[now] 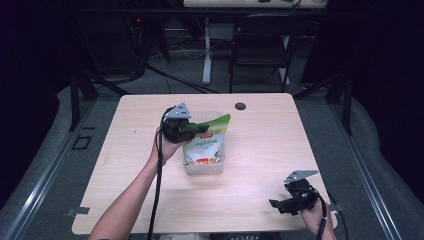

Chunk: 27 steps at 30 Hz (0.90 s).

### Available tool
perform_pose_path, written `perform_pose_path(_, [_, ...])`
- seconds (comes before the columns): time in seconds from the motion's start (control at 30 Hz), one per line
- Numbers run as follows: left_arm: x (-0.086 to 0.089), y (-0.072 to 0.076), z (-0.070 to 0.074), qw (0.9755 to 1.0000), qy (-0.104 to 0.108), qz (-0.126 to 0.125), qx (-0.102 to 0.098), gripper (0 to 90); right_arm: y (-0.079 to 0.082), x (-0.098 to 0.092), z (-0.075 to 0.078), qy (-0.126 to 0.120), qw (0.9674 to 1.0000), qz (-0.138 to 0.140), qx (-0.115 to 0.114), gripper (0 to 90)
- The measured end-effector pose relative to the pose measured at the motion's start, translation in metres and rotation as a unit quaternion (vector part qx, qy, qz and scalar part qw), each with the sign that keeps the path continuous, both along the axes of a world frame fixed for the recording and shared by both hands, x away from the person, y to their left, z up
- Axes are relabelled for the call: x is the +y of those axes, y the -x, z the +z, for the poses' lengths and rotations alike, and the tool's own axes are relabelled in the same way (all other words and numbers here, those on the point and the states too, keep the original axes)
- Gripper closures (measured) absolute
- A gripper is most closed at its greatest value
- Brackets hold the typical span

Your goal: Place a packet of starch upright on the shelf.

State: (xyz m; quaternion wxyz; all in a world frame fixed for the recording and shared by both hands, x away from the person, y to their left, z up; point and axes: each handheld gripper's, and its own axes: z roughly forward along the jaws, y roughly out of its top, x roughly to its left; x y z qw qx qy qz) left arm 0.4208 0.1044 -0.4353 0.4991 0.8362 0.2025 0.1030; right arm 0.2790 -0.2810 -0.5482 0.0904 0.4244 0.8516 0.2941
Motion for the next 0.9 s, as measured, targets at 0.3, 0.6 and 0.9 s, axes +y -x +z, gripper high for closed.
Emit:
perform_pose_path(0.3, [0.008, -0.003, -0.007, 0.9995, 0.032, -0.001, 0.000, 89.7, 0.000, 0.000, 0.000, 0.001, 1.0000, -0.001, -0.001, 14.9])
perform_pose_path(0.6, [0.035, -0.012, -0.020, 0.9978, 0.056, 0.017, 0.032, 89.5, 0.000, -0.001, -0.001, -0.002, 1.0000, -0.001, -0.001, 14.9])
perform_pose_path(0.9, [0.032, -0.015, -0.019, 0.9980, 0.040, 0.019, 0.046, 72.7, -0.001, -0.001, -0.001, -0.002, 1.0000, -0.001, 0.001, 15.0])
